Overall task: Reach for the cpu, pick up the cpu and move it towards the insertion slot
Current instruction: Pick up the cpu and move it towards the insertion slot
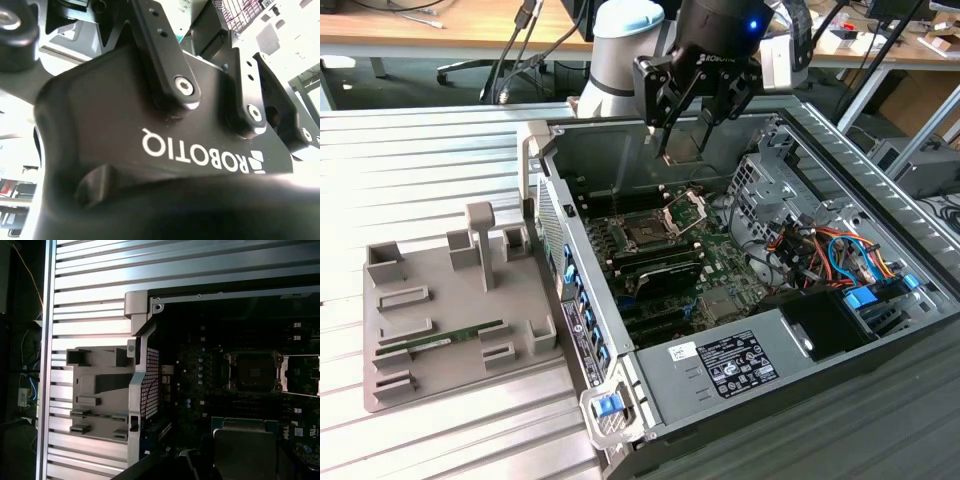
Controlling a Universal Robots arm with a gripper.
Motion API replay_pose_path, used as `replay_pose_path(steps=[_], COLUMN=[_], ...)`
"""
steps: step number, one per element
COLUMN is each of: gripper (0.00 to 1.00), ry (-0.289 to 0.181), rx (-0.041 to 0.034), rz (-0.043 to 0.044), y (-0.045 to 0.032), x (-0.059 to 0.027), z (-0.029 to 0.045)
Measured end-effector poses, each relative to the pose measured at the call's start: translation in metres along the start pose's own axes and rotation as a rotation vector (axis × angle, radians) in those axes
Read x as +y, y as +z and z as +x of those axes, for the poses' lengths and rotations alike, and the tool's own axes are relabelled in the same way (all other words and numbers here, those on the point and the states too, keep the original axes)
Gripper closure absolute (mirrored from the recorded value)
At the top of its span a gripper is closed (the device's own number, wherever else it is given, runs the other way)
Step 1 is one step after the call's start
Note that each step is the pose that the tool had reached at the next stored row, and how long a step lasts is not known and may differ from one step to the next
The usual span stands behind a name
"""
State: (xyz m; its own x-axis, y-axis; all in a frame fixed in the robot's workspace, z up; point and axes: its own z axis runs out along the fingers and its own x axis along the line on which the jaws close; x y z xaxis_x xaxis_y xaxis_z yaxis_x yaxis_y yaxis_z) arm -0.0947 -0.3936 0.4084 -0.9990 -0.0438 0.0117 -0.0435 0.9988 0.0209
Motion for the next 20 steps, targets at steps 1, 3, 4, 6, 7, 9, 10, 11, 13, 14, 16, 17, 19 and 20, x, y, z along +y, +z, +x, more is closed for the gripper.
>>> replay_pose_path(steps=[1,3,4,6,7,9,10,11,13,14,16,17,19,20], gripper=[0.45,0.45,0.45,0.45,0.45,0.45,0.45,0.45,0.45,0.45,0.45,0.45,0.45,0.45], ry=[0.0,0.0,0.0,0.0,0.0,0.0,0.0,0.0,0.0,0.0,0.0,0.0,0.0,0.0], rx=[0.0,0.0,0.0,0.0,-0.0001,-0.0001,0.0,0.0,0.0,0.0,0.0,-0.0001,0.0,0.0], rz=[0.0,0.0,0.0,0.0,-0.0001,0.0,0.0,0.0,0.0,-0.0001,-0.0001,-0.0001,-0.0001,-0.0001], y=[0.0002,0.0005,0.0008,0.001,0.0013,0.0016,0.0017,0.0019,0.0021,0.0022,0.0026,0.0028,0.0032,0.0033], x=[0.0,0.0,0.0,-0.0001,-0.0001,-0.0001,-0.0001,-0.0001,-0.0001,-0.0001,-0.0002,-0.0002,-0.0002,-0.0002], z=[-0.0001,-0.0004,-0.0005,-0.0007,-0.0009,-0.0012,-0.0013,-0.0015,-0.0018,-0.002,-0.0026,-0.0029,-0.0035,-0.0037])
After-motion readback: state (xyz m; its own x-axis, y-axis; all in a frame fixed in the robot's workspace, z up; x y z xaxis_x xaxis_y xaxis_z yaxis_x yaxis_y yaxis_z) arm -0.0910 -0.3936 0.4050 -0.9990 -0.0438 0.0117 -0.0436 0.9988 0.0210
